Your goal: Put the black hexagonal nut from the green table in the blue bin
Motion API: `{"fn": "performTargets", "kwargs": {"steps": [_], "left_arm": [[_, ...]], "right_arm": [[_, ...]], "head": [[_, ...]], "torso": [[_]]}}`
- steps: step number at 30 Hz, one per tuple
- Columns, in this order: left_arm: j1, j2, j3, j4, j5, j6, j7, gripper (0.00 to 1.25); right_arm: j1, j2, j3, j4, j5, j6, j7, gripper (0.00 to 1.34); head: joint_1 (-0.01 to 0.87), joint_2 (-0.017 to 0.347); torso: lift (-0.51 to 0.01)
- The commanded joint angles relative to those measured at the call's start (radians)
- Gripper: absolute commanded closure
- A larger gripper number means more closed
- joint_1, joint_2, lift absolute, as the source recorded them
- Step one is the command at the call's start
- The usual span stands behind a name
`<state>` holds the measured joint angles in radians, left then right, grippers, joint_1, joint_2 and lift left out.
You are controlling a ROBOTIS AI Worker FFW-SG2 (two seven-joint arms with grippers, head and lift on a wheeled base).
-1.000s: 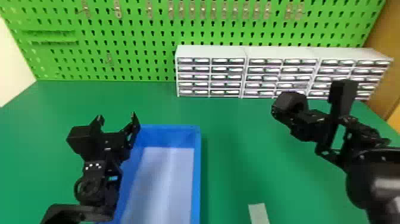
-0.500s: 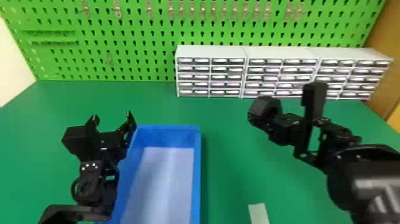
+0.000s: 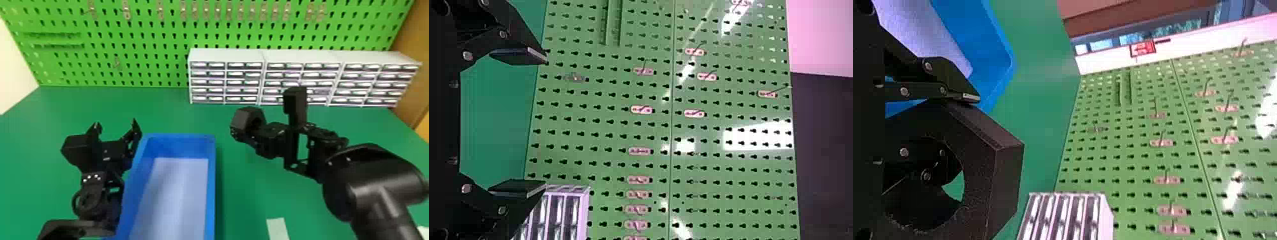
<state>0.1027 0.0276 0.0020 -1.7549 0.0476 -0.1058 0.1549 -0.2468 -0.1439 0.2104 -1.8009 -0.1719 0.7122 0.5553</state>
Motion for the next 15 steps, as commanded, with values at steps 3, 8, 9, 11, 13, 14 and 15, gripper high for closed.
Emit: {"fn": "performTargets", "kwargs": {"steps": [3, 8, 9, 11, 13, 14, 15], "left_arm": [[0.000, 0.000, 0.007, -0.002, 0.003, 0.002, 0.000, 0.37], [-0.001, 0.000, 0.015, -0.009, 0.003, 0.002, 0.000, 0.37], [-0.003, 0.000, 0.016, -0.011, 0.003, 0.002, 0.000, 0.37], [-0.003, 0.000, 0.021, -0.012, 0.008, 0.002, 0.000, 0.37], [-0.005, 0.000, 0.024, -0.014, 0.008, 0.003, 0.000, 0.37], [-0.005, 0.000, 0.024, -0.015, 0.008, 0.003, 0.000, 0.37], [-0.005, 0.000, 0.026, -0.015, 0.008, 0.003, 0.000, 0.37]], "right_arm": [[-0.034, -0.011, 0.067, 0.012, -0.027, 0.012, 0.000, 1.19], [-0.054, -0.019, 0.116, 0.026, -0.055, 0.021, 0.000, 1.19], [-0.057, -0.022, 0.124, 0.028, -0.061, 0.021, 0.000, 1.19], [-0.062, -0.023, 0.139, 0.029, -0.069, 0.027, 0.000, 1.19], [-0.066, -0.026, 0.155, 0.029, -0.070, 0.033, 0.000, 1.19], [-0.068, -0.028, 0.162, 0.029, -0.072, 0.035, 0.000, 1.19], [-0.069, -0.028, 0.169, 0.031, -0.075, 0.036, 0.000, 1.19]], "head": [[0.657, 0.057], [0.657, 0.057], [0.657, 0.057], [0.657, 0.057], [0.657, 0.057], [0.657, 0.057], [0.657, 0.057]], "torso": [[-0.095], [-0.095], [-0.095], [-0.095], [-0.095], [-0.095], [-0.095]]}}
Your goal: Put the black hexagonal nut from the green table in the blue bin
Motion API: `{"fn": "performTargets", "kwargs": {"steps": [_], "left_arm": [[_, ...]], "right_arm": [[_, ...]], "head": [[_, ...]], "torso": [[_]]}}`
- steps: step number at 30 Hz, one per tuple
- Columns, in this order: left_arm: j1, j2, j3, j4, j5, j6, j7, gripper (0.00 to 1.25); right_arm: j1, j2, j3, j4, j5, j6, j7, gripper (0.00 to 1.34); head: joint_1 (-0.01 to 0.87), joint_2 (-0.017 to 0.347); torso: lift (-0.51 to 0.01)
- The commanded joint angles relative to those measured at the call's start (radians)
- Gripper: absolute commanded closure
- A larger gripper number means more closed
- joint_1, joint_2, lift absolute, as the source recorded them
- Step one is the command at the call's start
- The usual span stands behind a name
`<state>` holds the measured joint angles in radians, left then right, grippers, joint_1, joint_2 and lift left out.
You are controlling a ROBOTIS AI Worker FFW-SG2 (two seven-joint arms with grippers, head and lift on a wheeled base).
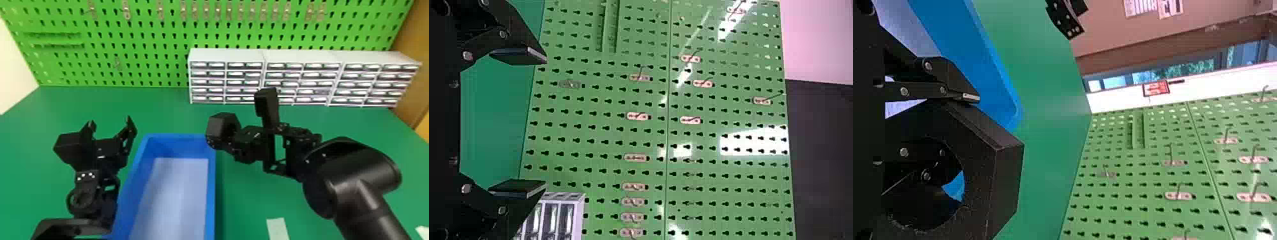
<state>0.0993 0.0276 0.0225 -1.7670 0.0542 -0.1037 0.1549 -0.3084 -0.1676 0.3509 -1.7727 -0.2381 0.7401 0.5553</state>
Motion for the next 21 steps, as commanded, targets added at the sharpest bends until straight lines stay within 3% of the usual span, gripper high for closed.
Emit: {"fn": "performTargets", "kwargs": {"steps": [1, 21], "left_arm": [[-0.003, 0.000, 0.007, -0.005, 0.003, 0.002, 0.000, 0.37], [-0.004, 0.002, 0.014, -0.008, -0.002, 0.010, 0.000, 0.37]], "right_arm": [[-0.011, -0.007, 0.037, 0.002, -0.010, 0.015, 0.000, 1.19], [-0.055, -0.027, 0.174, 0.015, -0.081, 0.030, 0.000, 1.19]], "head": [[0.657, 0.057], [0.657, 0.057]], "torso": [[-0.095], [-0.095]]}}
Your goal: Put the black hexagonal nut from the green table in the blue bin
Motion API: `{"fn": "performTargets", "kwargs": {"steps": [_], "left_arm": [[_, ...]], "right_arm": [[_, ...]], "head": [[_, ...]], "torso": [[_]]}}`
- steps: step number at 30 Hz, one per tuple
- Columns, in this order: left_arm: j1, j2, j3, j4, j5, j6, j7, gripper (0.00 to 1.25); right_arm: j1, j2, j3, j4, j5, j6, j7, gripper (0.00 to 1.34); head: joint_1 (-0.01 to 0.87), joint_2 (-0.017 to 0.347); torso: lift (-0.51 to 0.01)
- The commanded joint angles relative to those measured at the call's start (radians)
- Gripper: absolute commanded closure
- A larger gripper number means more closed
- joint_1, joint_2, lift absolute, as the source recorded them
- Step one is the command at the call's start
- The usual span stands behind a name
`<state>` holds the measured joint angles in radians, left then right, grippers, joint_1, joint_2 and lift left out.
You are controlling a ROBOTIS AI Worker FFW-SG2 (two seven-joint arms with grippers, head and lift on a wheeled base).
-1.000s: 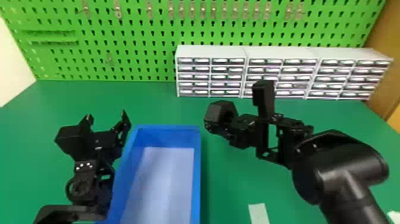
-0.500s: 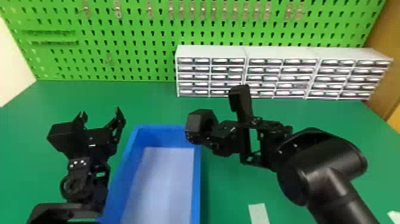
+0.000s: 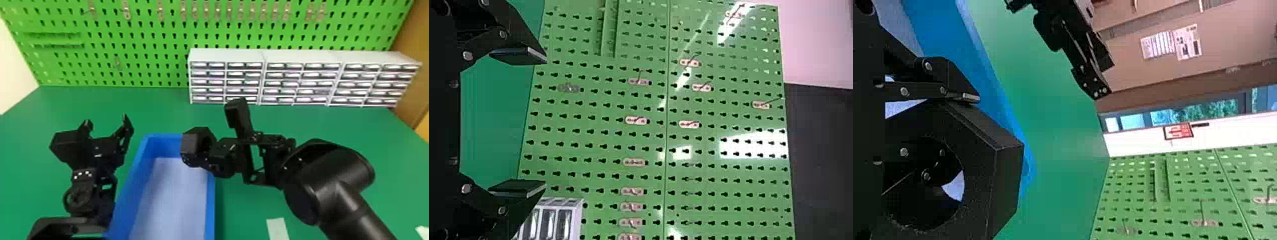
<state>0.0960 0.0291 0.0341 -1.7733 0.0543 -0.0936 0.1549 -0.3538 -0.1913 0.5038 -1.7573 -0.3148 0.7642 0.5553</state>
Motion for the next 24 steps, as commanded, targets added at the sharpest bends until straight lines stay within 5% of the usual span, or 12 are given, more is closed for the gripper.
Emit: {"fn": "performTargets", "kwargs": {"steps": [1, 8, 24], "left_arm": [[-0.001, 0.000, 0.003, -0.001, -0.002, 0.000, 0.000, 0.37], [-0.004, 0.000, 0.003, -0.001, -0.008, 0.000, 0.000, 0.37], [-0.010, 0.000, 0.001, -0.001, -0.014, 0.000, 0.000, 0.37]], "right_arm": [[-0.013, -0.007, 0.024, 0.001, -0.009, 0.012, 0.000, 1.19], [-0.060, -0.025, 0.075, 0.001, -0.035, 0.081, 0.011, 1.19], [-0.111, -0.020, 0.113, 0.001, 0.074, 0.162, 0.152, 1.19]], "head": [[0.657, 0.057], [0.657, 0.057], [0.657, 0.057]], "torso": [[-0.095], [-0.095], [-0.095]]}}
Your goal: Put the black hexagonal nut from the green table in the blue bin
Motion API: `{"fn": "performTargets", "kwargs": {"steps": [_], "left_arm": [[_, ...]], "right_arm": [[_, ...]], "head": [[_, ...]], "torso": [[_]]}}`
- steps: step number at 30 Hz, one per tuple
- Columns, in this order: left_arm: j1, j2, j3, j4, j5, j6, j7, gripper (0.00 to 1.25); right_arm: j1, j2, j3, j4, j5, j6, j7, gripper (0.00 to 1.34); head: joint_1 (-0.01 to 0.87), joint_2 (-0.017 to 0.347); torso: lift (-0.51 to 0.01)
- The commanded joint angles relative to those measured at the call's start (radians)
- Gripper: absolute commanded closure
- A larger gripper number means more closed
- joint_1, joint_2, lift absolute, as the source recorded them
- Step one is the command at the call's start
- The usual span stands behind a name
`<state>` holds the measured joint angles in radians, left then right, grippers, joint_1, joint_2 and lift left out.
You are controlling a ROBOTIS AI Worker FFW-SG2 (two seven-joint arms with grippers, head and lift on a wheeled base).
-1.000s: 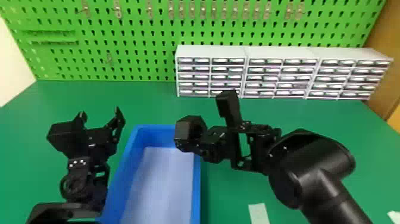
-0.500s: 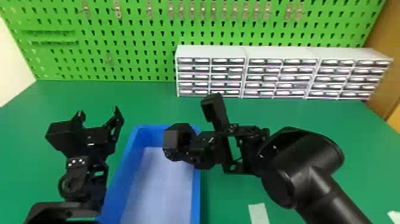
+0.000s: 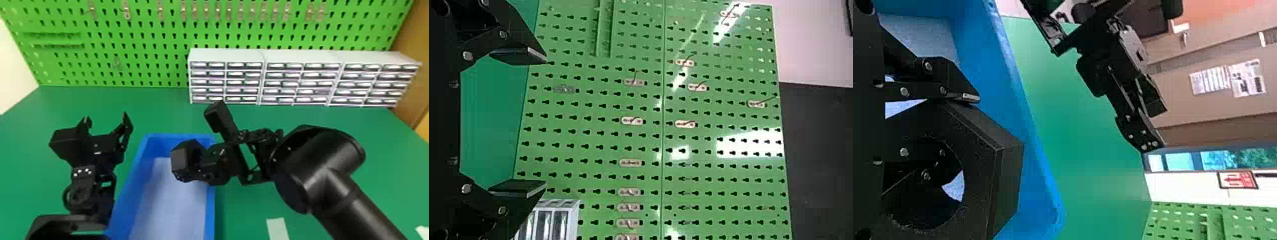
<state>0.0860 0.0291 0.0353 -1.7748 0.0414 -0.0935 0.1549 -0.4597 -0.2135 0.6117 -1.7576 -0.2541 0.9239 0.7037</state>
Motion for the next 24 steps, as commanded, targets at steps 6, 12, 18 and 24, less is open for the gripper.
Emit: {"fn": "performTargets", "kwargs": {"steps": [6, 12, 18, 24], "left_arm": [[-0.002, 0.000, 0.002, 0.000, -0.006, 0.000, 0.000, 0.37], [-0.005, 0.000, -0.002, 0.000, -0.011, 0.000, 0.000, 0.37], [-0.005, 0.000, 0.000, 0.000, -0.011, 0.000, 0.000, 0.37], [-0.005, 0.000, -0.003, 0.000, -0.011, 0.000, 0.000, 0.37]], "right_arm": [[-0.017, 0.006, 0.017, 0.001, 0.070, 0.024, 0.051, 0.69], [-0.022, 0.005, 0.017, 0.006, 0.079, 0.029, 0.062, 0.28], [-0.020, 0.003, 0.010, 0.009, 0.081, 0.029, 0.062, 0.17], [-0.005, 0.005, -0.033, 0.012, 0.090, 0.029, 0.062, 0.18]], "head": [[0.657, 0.057], [0.657, 0.057], [0.657, 0.057], [0.657, 0.057]], "torso": [[-0.095], [-0.095], [-0.095], [-0.095]]}}
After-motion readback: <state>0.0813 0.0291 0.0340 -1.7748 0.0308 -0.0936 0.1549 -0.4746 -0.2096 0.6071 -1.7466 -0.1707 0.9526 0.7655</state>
